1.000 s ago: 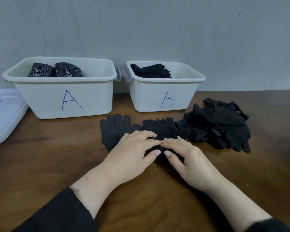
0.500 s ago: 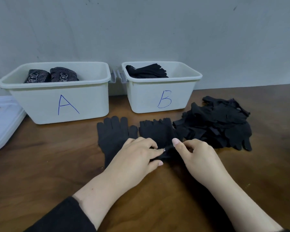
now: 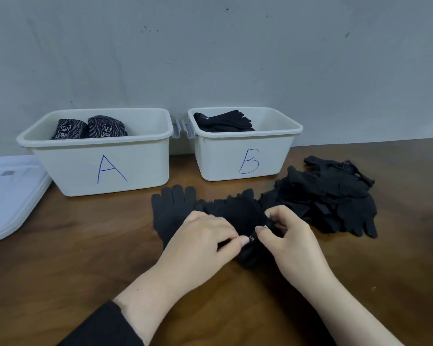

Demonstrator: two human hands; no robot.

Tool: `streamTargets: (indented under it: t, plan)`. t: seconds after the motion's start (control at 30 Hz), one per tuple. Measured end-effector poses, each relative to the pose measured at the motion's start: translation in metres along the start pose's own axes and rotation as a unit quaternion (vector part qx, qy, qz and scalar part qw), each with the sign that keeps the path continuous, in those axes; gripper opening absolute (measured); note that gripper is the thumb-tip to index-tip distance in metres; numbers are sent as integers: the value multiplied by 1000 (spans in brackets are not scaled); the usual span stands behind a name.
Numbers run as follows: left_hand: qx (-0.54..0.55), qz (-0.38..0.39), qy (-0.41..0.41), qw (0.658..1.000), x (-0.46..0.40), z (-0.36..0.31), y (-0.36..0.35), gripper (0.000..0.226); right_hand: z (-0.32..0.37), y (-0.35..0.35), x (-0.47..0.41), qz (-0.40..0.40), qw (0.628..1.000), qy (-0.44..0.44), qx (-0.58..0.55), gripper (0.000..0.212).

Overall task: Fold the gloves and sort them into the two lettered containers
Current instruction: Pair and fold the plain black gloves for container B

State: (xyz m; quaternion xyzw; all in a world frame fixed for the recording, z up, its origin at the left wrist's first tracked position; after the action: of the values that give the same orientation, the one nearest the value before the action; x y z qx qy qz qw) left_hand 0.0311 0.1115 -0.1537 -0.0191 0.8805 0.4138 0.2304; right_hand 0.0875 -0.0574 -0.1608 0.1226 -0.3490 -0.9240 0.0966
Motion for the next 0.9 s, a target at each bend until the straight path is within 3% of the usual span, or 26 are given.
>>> streamTargets:
  t: [0.13, 0.2, 0.27, 0.33, 0.5, 0.67, 0.77, 0.83, 0.9]
  plan:
    - [66, -149, 4, 987, -7, 0, 35, 28, 21, 17, 2, 5, 997, 70, -9, 27]
    - [76, -125, 21, 989, -15, -1, 47, 53, 36, 27, 0, 11, 992, 122, 31, 35]
    - [25, -50, 2, 998, -25, -9, 51, 76, 52, 36, -3, 29, 983, 164, 77, 39]
    - [-24, 7, -23, 999, -32, -16, 52, 81, 67, 43, -5, 59, 972, 196, 118, 41]
    - [95, 9, 18, 995, -37, -16, 70, 24, 93, 58, -8, 61, 959, 228, 157, 44]
    - [225, 48, 106, 967, -34, -9, 79, 40, 104, 63, -13, 47, 968, 218, 112, 48]
    - [241, -1, 110, 964, -35, -11, 84, 10, 111, 65, -17, 41, 977, 195, 79, 58]
    - [302, -36, 129, 944, -33, -8, 88, 13, 108, 67, -23, 59, 985, 143, 74, 60]
    - [348, -64, 144, 924, -32, -3, 91, 12, 106, 66, -25, 96, 986, 103, 87, 44]
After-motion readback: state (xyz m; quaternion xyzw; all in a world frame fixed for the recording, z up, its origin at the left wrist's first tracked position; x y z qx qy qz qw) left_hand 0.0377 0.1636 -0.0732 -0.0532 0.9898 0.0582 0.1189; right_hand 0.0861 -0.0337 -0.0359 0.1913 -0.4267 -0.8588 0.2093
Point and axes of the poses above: each hand's wrist, its own x-axis away from the middle knuckle, its own y-axis out of the back of the hand, z = x × y, the point moved 5 cm from there along -x, towards the middle knuckle, and after that the axes turned 12 degrees about x, right-handed, at the moved point
